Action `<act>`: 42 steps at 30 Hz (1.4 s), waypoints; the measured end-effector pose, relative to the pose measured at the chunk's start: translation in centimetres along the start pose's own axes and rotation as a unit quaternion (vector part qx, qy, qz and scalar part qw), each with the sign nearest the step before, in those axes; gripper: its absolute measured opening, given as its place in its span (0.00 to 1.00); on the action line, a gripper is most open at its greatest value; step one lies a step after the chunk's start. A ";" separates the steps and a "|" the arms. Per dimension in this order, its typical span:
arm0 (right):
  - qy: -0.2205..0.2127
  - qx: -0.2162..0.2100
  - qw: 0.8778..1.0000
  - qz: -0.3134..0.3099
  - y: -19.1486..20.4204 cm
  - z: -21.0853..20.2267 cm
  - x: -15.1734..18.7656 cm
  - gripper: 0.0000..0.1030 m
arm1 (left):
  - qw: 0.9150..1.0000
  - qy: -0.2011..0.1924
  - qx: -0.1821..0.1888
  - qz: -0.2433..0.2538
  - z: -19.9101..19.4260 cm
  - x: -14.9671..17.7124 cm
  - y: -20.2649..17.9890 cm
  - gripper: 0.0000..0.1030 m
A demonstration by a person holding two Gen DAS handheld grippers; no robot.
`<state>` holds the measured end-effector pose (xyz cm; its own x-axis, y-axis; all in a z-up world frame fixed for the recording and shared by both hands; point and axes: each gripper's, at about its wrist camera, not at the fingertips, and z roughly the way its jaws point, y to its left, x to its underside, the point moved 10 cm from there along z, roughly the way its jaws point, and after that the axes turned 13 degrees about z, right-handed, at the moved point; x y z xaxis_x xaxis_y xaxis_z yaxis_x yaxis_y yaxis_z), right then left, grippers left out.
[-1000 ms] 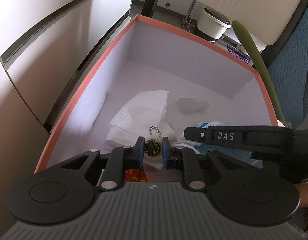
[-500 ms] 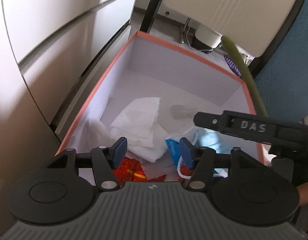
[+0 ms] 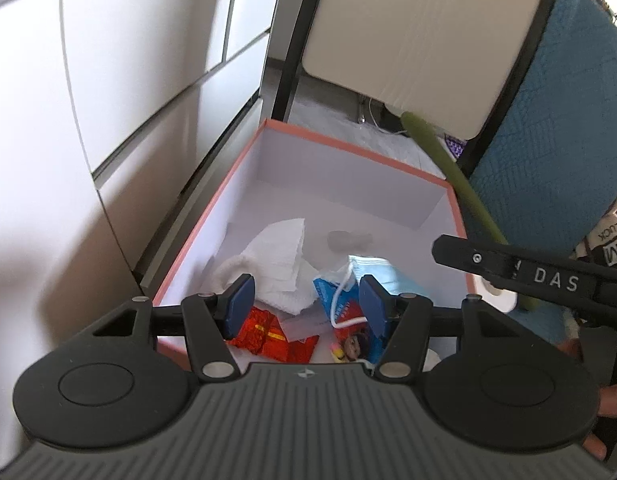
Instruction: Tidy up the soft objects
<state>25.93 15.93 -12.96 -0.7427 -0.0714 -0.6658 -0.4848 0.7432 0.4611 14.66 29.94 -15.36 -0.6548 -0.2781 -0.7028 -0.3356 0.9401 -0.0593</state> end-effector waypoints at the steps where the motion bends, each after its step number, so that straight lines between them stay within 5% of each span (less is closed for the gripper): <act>1: -0.003 -0.002 1.000 -0.004 0.0 -0.7 0.1 0.61 | 1.000 -0.002 -0.001 -0.002 -0.6 0.1 -0.1 0.62; 20: -0.046 -0.011 0.998 -0.047 -1.1 -11.5 3.4 0.61 | 0.999 -0.036 -0.002 -0.011 -9.6 3.5 -4.5 0.62; 42: -0.059 0.002 0.997 -0.052 -3.8 -17.6 6.8 0.61 | 0.997 -0.073 0.016 0.012 -15.2 5.9 -9.6 0.66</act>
<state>14.54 0.92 -8.90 -0.6294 -0.0702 -0.7739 -0.5542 0.7386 0.3838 3.74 16.23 -8.21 -0.5557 -0.2261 -0.8001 -0.2977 0.9526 -0.0625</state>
